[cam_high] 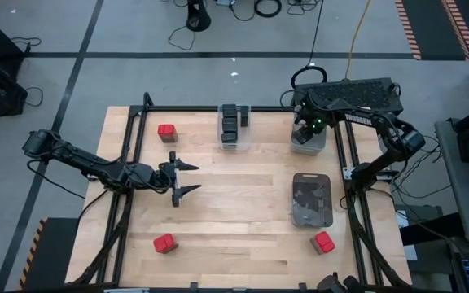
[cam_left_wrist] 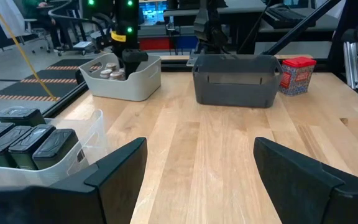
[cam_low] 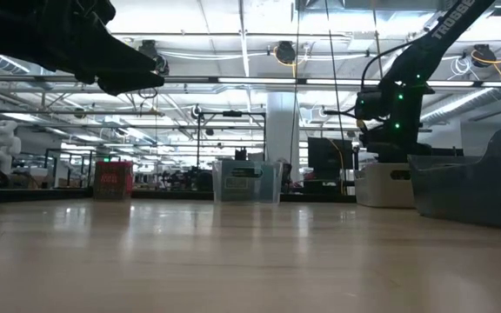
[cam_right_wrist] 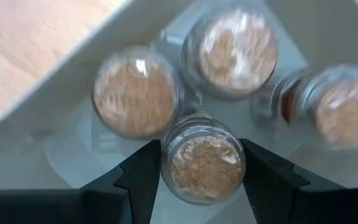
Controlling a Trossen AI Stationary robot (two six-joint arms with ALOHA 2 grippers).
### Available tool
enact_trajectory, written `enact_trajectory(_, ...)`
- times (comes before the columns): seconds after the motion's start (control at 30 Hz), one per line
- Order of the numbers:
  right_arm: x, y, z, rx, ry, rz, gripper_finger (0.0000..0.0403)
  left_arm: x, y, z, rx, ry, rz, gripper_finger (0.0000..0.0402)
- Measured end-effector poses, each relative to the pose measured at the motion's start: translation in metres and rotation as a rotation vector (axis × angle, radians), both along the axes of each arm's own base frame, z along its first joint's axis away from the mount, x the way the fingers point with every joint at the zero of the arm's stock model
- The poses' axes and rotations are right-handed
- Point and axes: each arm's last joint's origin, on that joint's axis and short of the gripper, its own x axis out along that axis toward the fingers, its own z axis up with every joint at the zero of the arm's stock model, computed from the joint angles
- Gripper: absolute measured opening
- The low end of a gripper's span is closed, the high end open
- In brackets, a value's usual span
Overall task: Sort spices by type
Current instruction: Put the transparent seasoning bottle into the gray bin
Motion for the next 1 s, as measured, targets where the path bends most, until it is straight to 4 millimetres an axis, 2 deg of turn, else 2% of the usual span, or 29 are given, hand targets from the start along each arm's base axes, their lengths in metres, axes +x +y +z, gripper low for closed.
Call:
enact_trajectory(0.73, 0.0, 0.0, 0.002, 0.011, 0.013, 0.018, 0.0196, 0.0, 0.0, 0.0, -0.001, 0.0, 0.0, 0.0301)
enact_trajectory(1.0, 0.007, -0.006, 0.035, 0.028, 0.028, 0.021, 0.0197, 0.0, 0.0, 0.0, 0.0, 0.0, 0.0, 0.0301)
